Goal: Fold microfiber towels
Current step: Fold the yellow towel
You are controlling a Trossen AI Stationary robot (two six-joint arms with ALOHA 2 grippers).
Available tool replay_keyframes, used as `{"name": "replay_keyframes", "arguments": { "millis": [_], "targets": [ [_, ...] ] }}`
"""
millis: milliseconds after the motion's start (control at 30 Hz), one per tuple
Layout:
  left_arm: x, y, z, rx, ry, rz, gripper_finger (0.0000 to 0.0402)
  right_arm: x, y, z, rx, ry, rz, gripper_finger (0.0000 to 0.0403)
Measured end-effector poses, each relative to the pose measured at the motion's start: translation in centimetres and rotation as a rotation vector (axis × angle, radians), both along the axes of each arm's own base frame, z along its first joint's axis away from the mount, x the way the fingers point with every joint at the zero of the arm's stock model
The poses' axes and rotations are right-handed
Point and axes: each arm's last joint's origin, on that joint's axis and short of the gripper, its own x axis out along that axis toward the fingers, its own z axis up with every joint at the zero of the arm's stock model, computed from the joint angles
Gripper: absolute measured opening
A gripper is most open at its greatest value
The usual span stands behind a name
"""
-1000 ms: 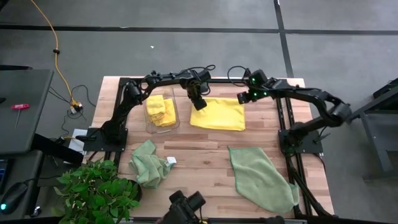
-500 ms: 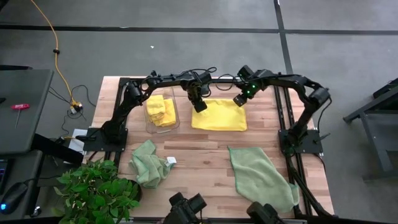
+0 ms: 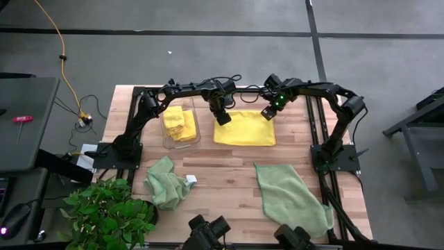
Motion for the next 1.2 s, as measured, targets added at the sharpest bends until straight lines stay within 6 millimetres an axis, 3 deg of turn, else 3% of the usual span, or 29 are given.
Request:
{"name": "replay_keyframes", "arguments": {
  "millis": [267,500,800,967,1200],
  "targets": [
    [0.0,0.0,0.0,0.001,0.001,0.009,0.0001,-0.2,0.0,0.0,0.015,0.0,-0.01,0.001],
    [-0.3,0.0,0.7,0.004,-0.001,0.013,0.0001,-0.6,0.2,0.6,0.026,0.002,-0.016,0.0003],
    [-1.8,1.0,5.5,0.088,-0.093,0.036,0.0001,-1.7,1.1,5.3,-0.111,-0.075,-0.054,0.0001],
    [-1.8,0.4,7.1,0.114,-0.127,0.016,0.0005,-1.9,2.2,7.5,-0.164,-0.124,-0.071,0.0001],
    [-0.8,-1.5,8.4,0.175,-0.122,-0.029,0.001,-0.7,4.5,8.0,-0.178,-0.084,-0.028,0.0]
  ]
}}
